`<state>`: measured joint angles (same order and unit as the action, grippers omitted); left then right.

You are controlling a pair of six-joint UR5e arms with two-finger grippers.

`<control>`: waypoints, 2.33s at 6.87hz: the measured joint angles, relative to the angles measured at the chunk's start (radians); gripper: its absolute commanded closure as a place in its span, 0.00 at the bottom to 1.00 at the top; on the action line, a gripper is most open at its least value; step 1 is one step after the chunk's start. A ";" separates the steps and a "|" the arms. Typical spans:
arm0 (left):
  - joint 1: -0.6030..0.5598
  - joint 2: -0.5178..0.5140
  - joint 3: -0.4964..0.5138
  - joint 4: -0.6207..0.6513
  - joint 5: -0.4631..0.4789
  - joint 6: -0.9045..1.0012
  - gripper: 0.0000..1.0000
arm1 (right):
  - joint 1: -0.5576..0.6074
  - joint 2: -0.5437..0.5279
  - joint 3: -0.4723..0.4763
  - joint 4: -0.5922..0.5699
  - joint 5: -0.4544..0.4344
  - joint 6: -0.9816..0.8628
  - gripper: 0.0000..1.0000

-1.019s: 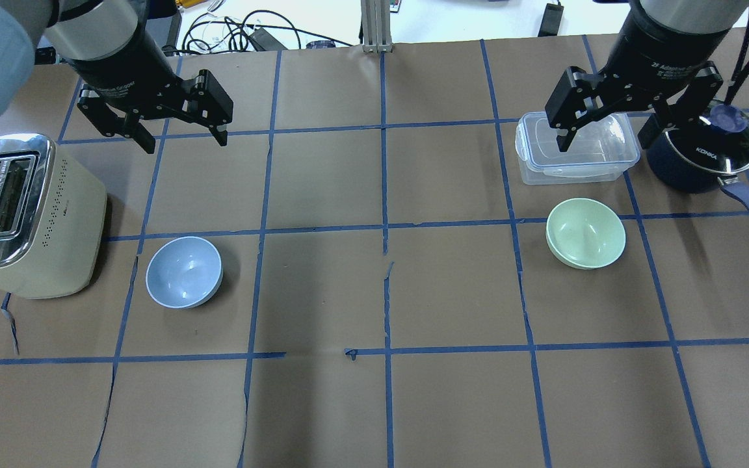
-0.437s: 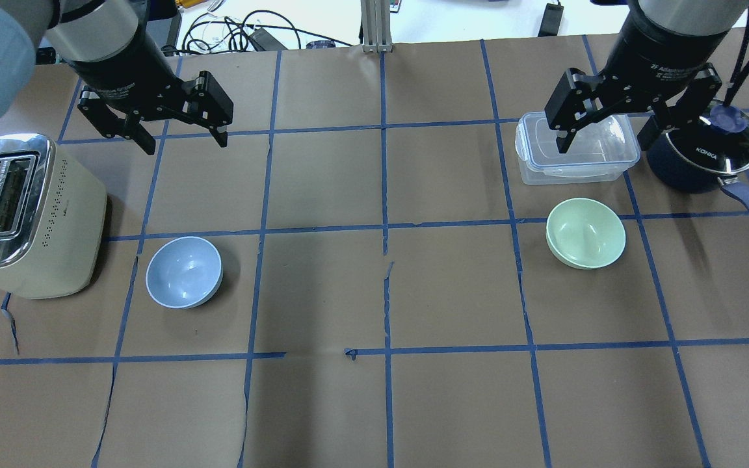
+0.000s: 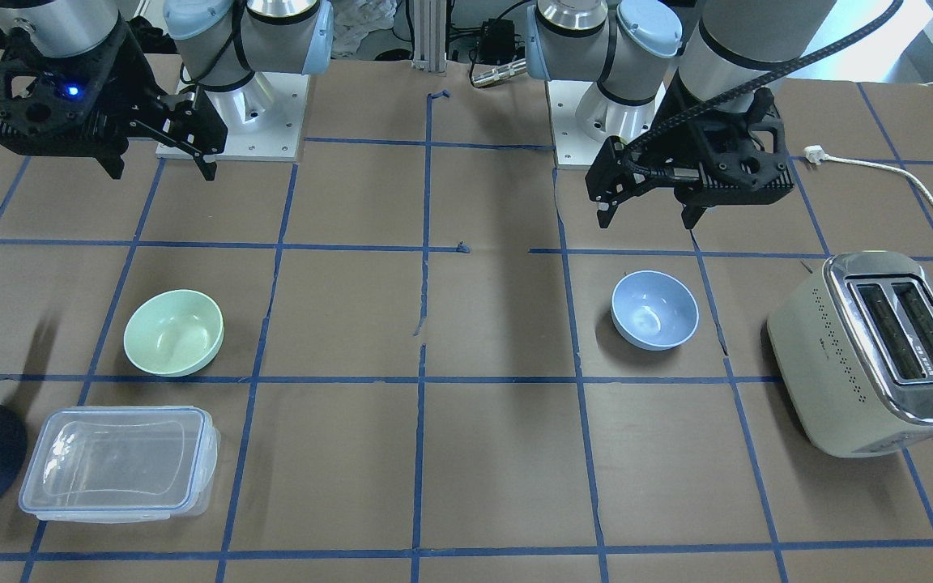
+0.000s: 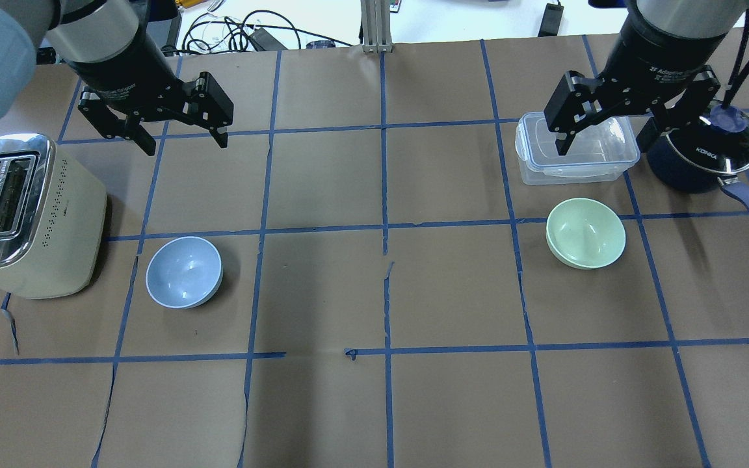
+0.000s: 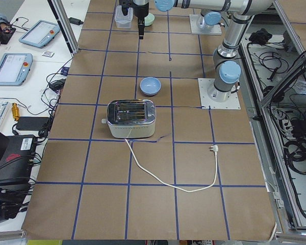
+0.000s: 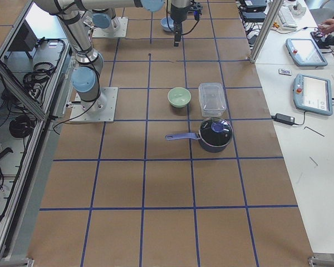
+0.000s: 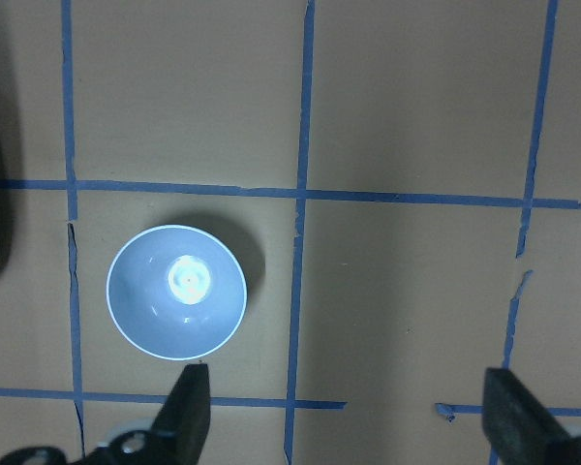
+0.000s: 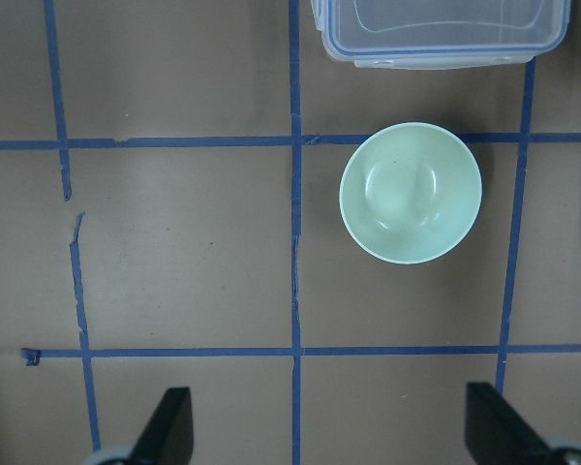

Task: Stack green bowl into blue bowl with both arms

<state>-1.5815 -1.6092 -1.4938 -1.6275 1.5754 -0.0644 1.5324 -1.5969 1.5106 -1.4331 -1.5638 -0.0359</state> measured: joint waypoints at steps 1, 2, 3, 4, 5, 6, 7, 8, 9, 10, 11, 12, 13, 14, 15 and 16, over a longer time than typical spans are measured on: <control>0.000 0.000 0.000 0.000 0.000 0.000 0.00 | 0.000 0.000 0.000 0.000 0.000 0.001 0.00; 0.000 0.000 0.000 0.000 0.000 0.000 0.00 | 0.000 0.000 0.000 0.000 0.001 0.003 0.00; 0.000 0.000 0.000 0.000 0.000 0.000 0.00 | 0.000 0.000 0.000 0.000 0.001 0.004 0.00; 0.000 0.000 0.000 0.000 0.000 0.000 0.00 | 0.000 0.000 0.000 0.000 0.001 0.004 0.00; 0.000 0.000 0.000 0.000 0.000 0.000 0.00 | 0.000 0.001 0.000 0.000 0.001 0.003 0.00; 0.000 0.000 0.000 0.000 0.000 0.000 0.00 | 0.000 0.001 0.000 -0.001 0.001 0.002 0.00; 0.000 0.000 0.000 0.000 0.000 0.000 0.00 | 0.000 0.002 0.000 -0.002 0.001 0.001 0.00; 0.000 0.000 0.000 0.000 0.000 0.000 0.00 | -0.002 0.005 0.000 -0.006 0.001 0.000 0.00; -0.001 0.000 0.000 0.000 0.000 0.000 0.00 | -0.002 0.014 0.002 -0.013 0.001 -0.004 0.00; -0.001 0.000 -0.003 0.000 -0.001 0.000 0.00 | -0.004 0.035 0.010 -0.035 0.000 -0.009 0.00; -0.001 -0.002 -0.019 0.000 0.000 0.000 0.00 | -0.005 0.064 0.037 -0.093 -0.006 -0.012 0.00; 0.001 -0.005 -0.053 0.007 0.000 0.001 0.00 | -0.007 0.088 0.085 -0.173 -0.014 -0.012 0.00; 0.007 -0.006 -0.101 0.017 0.001 0.012 0.00 | -0.010 0.106 0.153 -0.272 -0.022 -0.011 0.00; 0.016 -0.011 -0.155 0.032 0.004 0.032 0.00 | -0.015 0.114 0.232 -0.382 -0.027 -0.009 0.00; 0.022 -0.020 -0.207 0.059 0.023 0.044 0.00 | -0.026 0.121 0.300 -0.476 -0.028 -0.011 0.00; 0.025 -0.031 -0.253 0.086 0.065 0.054 0.00 | -0.039 0.131 0.345 -0.532 -0.027 -0.012 0.00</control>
<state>-1.5570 -1.6402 -1.7470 -1.5412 1.6409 -0.0105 1.4934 -1.4658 1.8558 -1.9647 -1.5908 -0.0481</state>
